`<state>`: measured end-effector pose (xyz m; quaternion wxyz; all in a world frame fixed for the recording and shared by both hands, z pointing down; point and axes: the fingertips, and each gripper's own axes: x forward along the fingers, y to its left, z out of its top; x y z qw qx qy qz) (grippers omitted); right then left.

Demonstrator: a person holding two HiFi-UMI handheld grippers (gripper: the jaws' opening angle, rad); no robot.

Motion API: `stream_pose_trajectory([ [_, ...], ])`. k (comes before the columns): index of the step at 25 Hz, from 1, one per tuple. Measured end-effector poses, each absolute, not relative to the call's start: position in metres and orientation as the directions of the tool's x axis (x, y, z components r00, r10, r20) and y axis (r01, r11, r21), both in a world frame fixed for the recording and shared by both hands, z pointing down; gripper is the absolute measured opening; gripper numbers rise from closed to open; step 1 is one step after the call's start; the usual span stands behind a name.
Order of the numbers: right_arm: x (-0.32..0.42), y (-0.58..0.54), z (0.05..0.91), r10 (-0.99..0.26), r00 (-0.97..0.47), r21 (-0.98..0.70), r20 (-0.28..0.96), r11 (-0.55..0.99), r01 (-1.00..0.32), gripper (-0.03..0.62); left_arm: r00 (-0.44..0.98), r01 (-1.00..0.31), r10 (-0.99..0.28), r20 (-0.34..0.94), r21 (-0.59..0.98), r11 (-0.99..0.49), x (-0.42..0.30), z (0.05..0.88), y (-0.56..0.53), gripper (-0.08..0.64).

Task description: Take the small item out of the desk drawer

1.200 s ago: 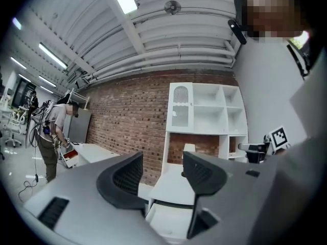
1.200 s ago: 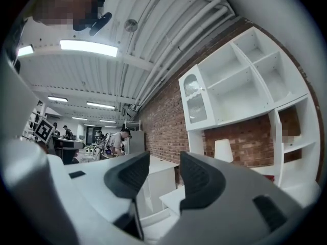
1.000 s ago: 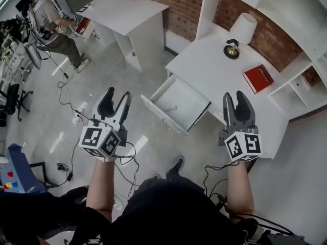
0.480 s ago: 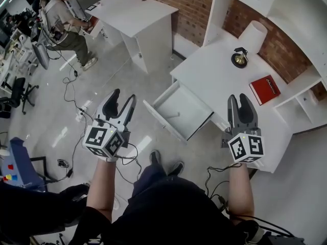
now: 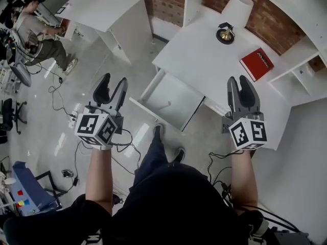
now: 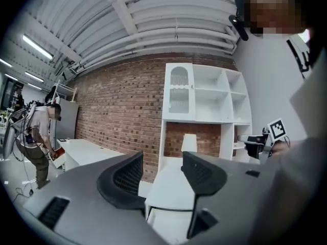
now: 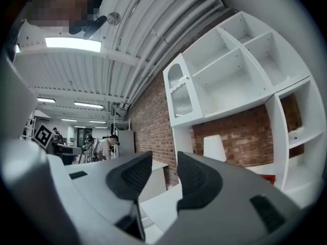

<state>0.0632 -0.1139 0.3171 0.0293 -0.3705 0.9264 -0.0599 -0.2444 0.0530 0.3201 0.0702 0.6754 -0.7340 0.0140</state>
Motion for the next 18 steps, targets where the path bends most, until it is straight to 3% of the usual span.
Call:
stream_pose_trajectory([
  [11,0.019,-0.180,0.317,-0.787,-0.617,-0.114,0.017,0.612,-0.783,0.149,0.058,-0.995,-0.991,0.118,0.085,-0.048,-0.315,0.320,-0.062,0.242],
  [18,0.010,-0.197,0.345,-0.856,-0.509,-0.120,0.087,0.498,-0.859,0.144,0.200,-0.980,-0.948,0.247,0.059,-0.191,-0.327,0.378,-0.124,0.242],
])
